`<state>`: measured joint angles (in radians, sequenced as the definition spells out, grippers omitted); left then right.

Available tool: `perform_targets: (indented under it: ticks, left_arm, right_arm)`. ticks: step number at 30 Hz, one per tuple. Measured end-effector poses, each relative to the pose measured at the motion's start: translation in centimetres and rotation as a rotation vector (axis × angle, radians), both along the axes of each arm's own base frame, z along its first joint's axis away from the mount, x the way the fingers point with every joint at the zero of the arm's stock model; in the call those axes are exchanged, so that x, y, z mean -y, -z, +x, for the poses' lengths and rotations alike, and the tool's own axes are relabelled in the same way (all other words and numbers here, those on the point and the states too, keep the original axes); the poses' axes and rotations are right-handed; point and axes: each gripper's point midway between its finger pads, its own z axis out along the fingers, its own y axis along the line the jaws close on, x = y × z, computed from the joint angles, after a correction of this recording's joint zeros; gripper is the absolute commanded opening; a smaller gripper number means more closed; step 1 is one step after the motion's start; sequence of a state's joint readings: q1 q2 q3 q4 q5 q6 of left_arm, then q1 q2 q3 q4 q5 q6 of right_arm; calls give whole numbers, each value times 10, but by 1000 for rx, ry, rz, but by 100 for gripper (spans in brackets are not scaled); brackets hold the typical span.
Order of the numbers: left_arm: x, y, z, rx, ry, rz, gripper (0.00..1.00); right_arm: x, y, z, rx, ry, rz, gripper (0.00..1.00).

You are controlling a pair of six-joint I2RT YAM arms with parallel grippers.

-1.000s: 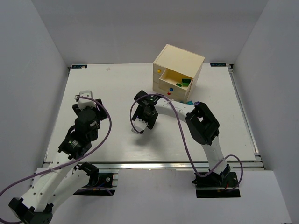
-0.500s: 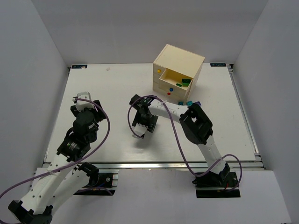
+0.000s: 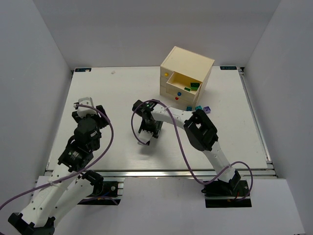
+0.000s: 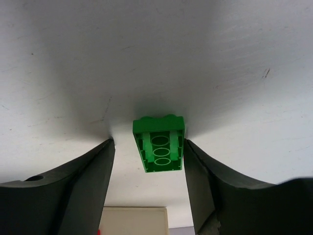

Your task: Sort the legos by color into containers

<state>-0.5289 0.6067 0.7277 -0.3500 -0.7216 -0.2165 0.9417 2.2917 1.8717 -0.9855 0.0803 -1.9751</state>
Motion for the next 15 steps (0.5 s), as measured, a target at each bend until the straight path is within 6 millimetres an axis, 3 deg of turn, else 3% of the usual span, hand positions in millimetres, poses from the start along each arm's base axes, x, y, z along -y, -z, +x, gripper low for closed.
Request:
perform_targets:
  ticks: [8,11,12,15]
  left_arm:
    - [-2,-4,-1,14,-3,-6,76]
    - [-1,-5,-1,19,-3,-8,76]
    - [-2,-5,-1,21,-3,-9,76]
    - [-2,-6,-1,24,-4,-11,76]
  right_arm:
    - [2,1,-2,-6,-2,-14,48]
    - [2,1,-3,-11,-5,-14,35]
    - [2,1,-3,-11,-4,-13,26]
    - [1,1,-4,-19,-6,-3,15]
